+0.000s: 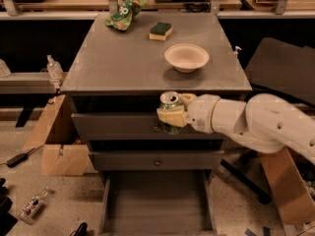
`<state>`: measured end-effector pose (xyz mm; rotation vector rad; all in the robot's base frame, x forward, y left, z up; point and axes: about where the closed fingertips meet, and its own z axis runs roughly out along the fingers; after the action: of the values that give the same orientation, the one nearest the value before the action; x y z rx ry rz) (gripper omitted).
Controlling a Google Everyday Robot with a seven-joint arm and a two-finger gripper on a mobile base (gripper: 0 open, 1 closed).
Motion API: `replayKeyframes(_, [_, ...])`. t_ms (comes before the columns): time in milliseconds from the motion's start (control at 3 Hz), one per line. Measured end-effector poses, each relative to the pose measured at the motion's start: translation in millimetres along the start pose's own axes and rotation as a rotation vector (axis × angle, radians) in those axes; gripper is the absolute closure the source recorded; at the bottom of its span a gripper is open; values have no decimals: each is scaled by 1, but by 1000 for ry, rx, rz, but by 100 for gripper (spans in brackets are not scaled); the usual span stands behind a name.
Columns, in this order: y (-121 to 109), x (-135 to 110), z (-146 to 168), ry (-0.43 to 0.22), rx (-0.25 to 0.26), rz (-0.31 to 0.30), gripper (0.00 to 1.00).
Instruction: Place green can into bottom drawer
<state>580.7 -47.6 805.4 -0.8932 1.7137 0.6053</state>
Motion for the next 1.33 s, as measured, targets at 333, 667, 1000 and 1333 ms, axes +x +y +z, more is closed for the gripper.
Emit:
replayKeyframes(333, [7,68,9,-20,-1,81,100])
replayKeyframes(667, [17,137,6,-28,-40,82,100])
replayKeyframes(1000, [24,197,13,-36,-121,36,100])
replayKeyframes(1333, [24,257,31,-21,-215,13,100])
